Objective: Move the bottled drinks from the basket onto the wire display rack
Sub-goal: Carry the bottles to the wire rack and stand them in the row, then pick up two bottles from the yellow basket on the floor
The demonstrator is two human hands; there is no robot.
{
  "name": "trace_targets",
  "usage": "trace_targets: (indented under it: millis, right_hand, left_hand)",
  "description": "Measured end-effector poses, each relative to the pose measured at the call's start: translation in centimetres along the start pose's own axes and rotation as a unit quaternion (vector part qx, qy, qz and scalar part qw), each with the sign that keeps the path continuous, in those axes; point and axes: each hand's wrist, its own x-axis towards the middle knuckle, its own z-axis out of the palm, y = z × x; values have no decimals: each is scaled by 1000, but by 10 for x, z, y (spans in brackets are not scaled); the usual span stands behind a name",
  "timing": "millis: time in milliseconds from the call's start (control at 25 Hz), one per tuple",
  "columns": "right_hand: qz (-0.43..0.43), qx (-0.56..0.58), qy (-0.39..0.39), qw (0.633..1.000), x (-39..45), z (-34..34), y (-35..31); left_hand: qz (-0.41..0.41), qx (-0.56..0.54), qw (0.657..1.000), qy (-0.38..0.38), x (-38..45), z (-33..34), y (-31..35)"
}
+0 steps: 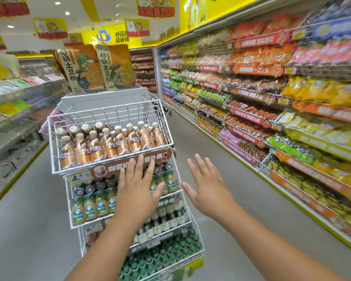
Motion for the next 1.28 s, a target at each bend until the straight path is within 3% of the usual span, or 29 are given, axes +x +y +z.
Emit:
trace_targets:
  millis: [160, 360, 720, 880, 1040, 1280]
  right_hand:
    - [64, -55, 12, 996, -61, -13, 18]
    - [186, -77, 35, 979, -154, -52, 72]
    - [370, -131, 123, 911, -357, -159, 194]
    - [410, -169, 158, 882, -467, -204, 255]
    - [453, -156, 161, 863, -563, -249, 321]
    - [478, -120, 181, 851, -636, -282, 399]
  left_hand:
    - [74, -55, 995, 27, -21, 5, 34]
    - [176, -89, 980, 17, -49, 17, 130]
    - [382, -160, 910, 1, -121, 3, 384]
    - [455, -193, 869, -19, -189, 0, 517]
    - [497, -233, 835, -36, -253, -10, 638]
    - [526, -257, 808, -63, -303, -6, 751]
